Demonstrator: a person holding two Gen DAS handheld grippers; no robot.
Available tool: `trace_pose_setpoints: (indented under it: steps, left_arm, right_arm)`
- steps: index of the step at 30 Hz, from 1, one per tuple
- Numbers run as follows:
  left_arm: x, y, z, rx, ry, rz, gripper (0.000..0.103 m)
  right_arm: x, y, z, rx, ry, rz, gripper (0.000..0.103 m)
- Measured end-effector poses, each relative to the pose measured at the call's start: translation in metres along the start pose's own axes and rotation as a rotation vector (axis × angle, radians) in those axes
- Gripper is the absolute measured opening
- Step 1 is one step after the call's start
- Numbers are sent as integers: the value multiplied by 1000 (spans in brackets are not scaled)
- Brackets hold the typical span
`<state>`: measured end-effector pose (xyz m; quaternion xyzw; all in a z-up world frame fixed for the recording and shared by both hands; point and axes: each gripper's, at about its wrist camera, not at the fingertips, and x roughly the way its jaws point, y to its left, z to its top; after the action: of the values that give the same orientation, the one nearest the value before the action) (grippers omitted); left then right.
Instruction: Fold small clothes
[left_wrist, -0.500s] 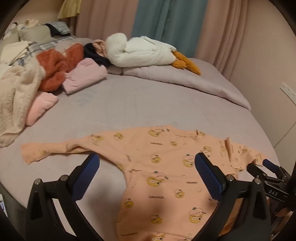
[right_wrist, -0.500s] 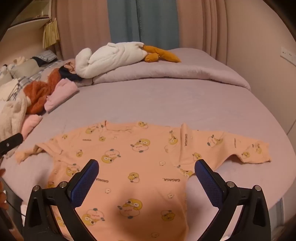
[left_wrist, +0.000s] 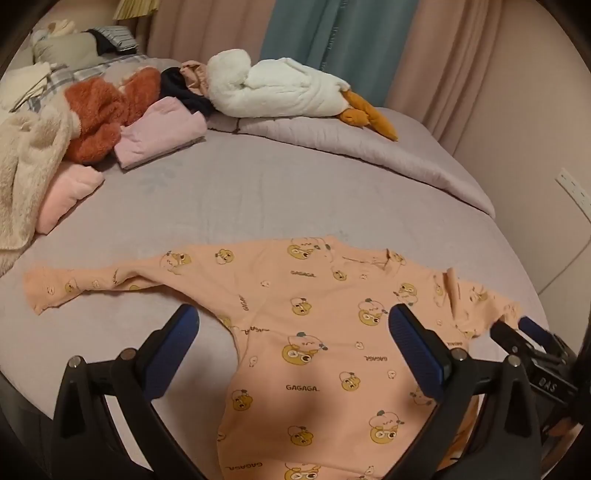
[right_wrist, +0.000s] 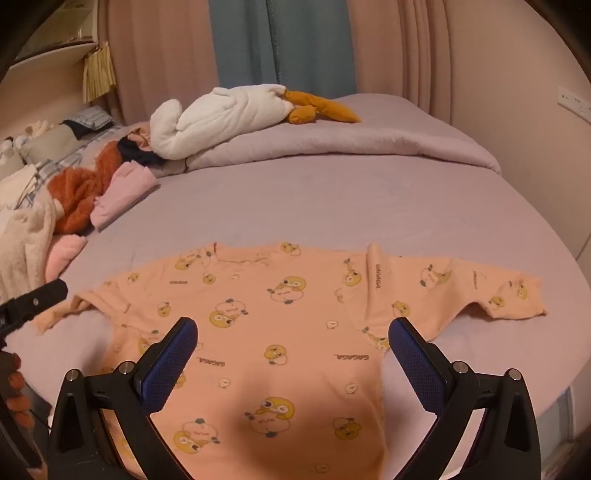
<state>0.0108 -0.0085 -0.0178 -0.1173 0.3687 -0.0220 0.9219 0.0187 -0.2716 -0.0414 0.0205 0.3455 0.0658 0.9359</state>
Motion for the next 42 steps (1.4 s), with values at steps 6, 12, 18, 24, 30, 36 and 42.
trace_pose_setpoints:
  steps: [6,12,18,24,30,36,42]
  left_arm:
    - [3,-5,-7,32,-14,61,101]
    - [9,-9,-7,-9,9,33,101]
    - [11,-8,-6,-46,66,29,102]
    - [15,-2,-13,-40,109,49,101]
    - [15,3,-16,-28,108,67,99]
    - [14,4,-16,-16,114,65,99]
    - [12,1,-17,-4,115,46,99]
  right_arm:
    - [-1,3,0,-15,-23,7,102]
    - [-1,12,5,-63,-35,-11,102]
    - [-3,10,3,-27,-17,40,102]
    - [-1,6,-1,16,-5,50,102]
    - [3,12,-3,-8,12,55,102]
    - [5,16,-2,-13,19,46,102]
    - [5,19,-3,-22,19,30,102]
